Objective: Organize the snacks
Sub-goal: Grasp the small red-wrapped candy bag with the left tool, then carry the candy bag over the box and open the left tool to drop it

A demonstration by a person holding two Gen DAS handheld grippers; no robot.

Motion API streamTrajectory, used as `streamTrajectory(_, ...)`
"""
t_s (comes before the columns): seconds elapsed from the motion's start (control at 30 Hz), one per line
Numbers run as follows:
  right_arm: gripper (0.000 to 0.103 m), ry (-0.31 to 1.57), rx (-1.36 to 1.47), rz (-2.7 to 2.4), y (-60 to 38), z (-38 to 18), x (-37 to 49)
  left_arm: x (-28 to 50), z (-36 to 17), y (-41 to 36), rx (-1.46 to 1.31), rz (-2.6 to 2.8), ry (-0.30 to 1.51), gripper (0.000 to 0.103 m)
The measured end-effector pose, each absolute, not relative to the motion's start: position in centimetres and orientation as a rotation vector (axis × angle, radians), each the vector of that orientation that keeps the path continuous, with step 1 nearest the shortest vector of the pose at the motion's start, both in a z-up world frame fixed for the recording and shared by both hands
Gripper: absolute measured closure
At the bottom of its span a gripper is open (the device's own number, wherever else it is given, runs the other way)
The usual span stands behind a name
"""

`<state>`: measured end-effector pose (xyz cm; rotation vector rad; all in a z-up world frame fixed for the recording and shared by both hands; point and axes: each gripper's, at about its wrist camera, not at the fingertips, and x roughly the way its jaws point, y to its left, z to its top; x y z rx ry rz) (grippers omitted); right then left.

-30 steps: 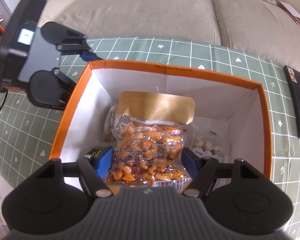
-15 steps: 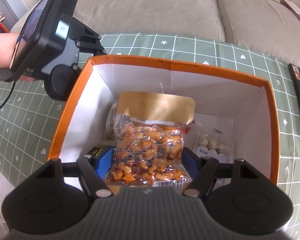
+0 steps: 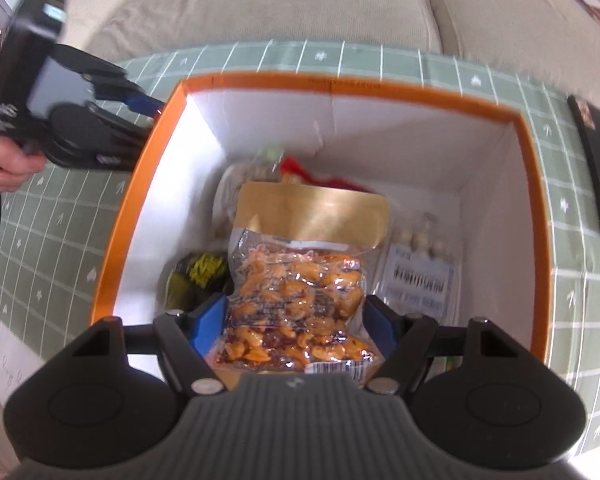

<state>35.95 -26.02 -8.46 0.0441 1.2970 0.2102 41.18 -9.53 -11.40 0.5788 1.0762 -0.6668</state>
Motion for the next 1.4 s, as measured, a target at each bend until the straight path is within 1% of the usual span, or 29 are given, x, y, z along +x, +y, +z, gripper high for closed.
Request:
streamTrajectory(0.2, 0.031, 1.408, 0.069, 0.309, -25.0, -9.2, 33.2, 37.9, -7.9, -7.7, 0.475, -0.677, 1.105, 0.062)
streamTrajectory(0.37, 0.031, 1.51, 0.071, 0.358, -24.0, -10.7, 31.1, 35.5, -5.4, -7.8, 0.433, -0.703, 1.112, 0.062)
streamTrajectory(0.53, 0.031, 1.548, 0.081, 0.363, -23.7, -11.8, 29.8, 32.8, -3.2, -8.7, 0.459, -0.72, 1.098, 0.062)
streamTrajectory(0.73, 0.028, 1.573, 0.083, 0.355, -23.6, -12.1, 29.7, 30.5, -2.0, -9.6, 0.466, -0.713, 1.166, 0.062)
streamTrajectory(0.9, 0.024, 1.587, 0.047, 0.354, -23.3, -12.5, 29.3, 28.9, -1.8, -10.3, 0.483, -0.708, 1.21, 0.062)
streamTrajectory(0.97, 0.013, 1.599, 0.055, 0.352, -23.5, -12.7, 29.0, 28.2, -1.7, -10.8, 0.504, -0.706, 1.224, 0.062)
streamTrajectory(1.2, 0.012, 1.49, -0.09, 0.37, -23.9, -9.3, 27.3, 26.6, -0.8, -13.4, 0.545, -0.739, 1.306, 0.062)
streamTrajectory(1.27, 0.01, 1.452, -0.148, 0.383, -24.1, -8.3, 26.6, 26.3, -0.4, -14.8, 0.569, -0.759, 1.311, 0.062)
streamTrajectory(1.4, 0.01, 1.403, -0.209, 0.395, -25.6, -6.6, 26.0, 25.9, -0.4, -18.0, 0.608, -0.802, 1.309, 0.062)
